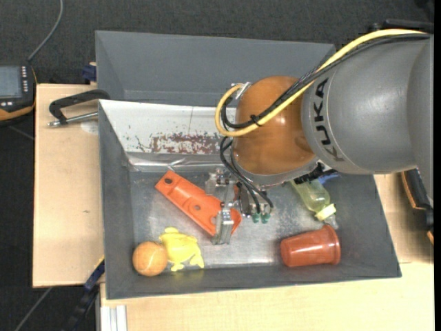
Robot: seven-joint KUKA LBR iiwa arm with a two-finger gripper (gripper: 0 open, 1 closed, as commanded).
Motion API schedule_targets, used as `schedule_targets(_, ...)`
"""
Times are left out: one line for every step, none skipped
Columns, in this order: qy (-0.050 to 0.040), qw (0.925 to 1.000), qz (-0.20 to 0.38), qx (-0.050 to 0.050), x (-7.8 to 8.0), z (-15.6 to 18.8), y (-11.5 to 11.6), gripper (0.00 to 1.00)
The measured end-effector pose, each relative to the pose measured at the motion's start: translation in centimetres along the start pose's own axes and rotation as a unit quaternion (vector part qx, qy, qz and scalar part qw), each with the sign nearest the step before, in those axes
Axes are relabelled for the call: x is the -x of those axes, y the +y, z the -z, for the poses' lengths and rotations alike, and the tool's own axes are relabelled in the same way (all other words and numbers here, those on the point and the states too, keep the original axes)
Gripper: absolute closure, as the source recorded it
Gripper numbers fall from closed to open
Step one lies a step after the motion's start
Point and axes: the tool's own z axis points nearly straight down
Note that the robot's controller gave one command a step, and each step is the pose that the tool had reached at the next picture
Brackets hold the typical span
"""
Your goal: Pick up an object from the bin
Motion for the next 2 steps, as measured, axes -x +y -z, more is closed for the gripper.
schedule_targets(-0.0044, 1.0000, -0.001, 0.001, 0.2, 0.5, -0.1, 0.00)
schedule_targets(-0.0028, 1.0000, 0.001, 0.001, -0.9, -2.7, -1.1, 0.00)
